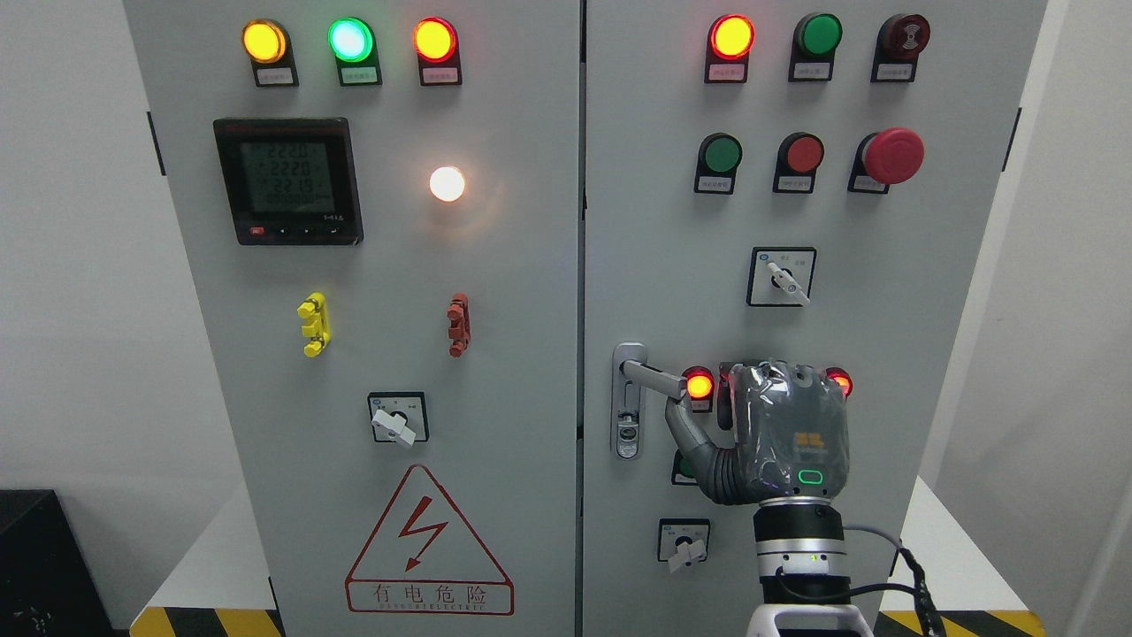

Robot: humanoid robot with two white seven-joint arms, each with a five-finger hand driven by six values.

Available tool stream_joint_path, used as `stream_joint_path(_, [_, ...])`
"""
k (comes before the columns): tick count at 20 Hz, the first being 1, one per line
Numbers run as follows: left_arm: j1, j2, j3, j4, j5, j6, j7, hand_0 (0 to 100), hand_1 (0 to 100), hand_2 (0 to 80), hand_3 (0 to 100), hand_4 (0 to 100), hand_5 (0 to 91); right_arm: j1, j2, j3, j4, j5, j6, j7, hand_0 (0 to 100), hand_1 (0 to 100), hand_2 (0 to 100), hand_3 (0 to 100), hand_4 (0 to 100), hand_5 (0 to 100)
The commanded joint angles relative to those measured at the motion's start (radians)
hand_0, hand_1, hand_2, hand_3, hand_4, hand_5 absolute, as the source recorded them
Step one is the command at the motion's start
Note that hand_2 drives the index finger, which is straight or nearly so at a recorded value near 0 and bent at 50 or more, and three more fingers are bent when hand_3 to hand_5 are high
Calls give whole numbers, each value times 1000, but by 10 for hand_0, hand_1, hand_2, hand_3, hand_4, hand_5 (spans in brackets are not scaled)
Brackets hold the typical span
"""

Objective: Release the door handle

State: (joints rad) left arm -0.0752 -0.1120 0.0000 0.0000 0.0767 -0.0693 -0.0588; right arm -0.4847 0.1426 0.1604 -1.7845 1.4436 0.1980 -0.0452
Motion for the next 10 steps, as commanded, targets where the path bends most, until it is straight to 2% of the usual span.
stream_joint_path(1, [0, 0, -21, -20, 0, 0, 0, 0, 0, 24, 87, 13, 0, 6, 0, 2, -1, 0, -3, -5, 472, 281, 924, 1000, 1000, 921])
stream_joint_path(10, [0, 0, -21, -20, 0, 0, 0, 0, 0, 25, 88, 13, 0, 58, 0, 5, -24, -3, -8, -9, 453, 282, 917, 1000, 1000, 917])
